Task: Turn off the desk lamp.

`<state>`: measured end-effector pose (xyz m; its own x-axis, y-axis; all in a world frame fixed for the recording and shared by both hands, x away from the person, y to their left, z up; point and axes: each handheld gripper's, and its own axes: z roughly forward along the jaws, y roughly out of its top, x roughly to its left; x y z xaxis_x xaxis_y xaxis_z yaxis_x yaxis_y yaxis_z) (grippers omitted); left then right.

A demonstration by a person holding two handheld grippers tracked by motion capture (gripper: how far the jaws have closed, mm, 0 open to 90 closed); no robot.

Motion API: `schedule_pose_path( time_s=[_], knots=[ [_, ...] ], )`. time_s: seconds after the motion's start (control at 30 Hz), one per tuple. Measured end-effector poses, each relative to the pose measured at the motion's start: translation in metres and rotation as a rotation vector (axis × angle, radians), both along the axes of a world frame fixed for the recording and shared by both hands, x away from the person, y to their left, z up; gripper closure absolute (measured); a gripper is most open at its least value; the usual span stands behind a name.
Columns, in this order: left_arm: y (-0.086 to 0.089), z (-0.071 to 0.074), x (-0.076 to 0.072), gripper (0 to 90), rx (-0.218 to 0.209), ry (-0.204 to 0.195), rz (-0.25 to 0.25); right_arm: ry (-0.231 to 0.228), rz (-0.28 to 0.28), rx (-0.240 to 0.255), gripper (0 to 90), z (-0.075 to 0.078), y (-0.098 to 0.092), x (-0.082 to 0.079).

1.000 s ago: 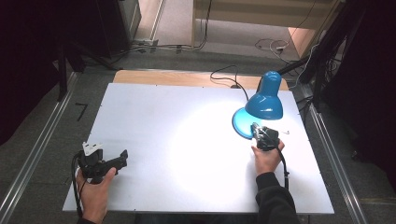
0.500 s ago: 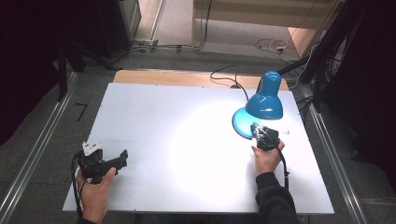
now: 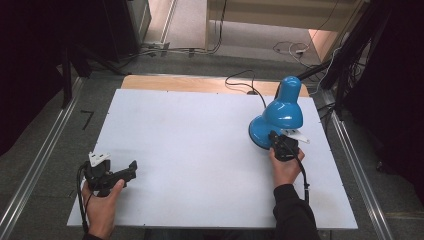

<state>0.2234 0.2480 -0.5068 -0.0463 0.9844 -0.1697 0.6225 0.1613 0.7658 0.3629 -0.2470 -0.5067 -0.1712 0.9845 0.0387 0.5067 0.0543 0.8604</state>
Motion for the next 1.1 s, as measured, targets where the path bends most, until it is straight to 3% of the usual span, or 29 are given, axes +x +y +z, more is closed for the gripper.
schedule_pose_path(
  time_s=[0.5,0.77,0.83,1.1],
  knots=[
    [0.001,0.0,-0.001,2.3,-0.005,-0.001,0.002,-0.001,-0.008,0.005,88.0,-0.002,0.002,0.005],
    [0.002,0.001,-0.001,2.3,-0.011,-0.005,0.007,0.036,0.053,0.059,87.8,0.002,-0.005,0.005],
    [0.002,0.001,-0.001,2.3,-0.011,-0.004,0.008,0.028,0.06,0.05,87.4,0.003,-0.005,0.003],
    [0.002,0.001,-0.001,2.3,-0.01,-0.001,0.006,0.018,0.075,0.057,68.5,0.008,-0.008,-0.002]
  ],
)
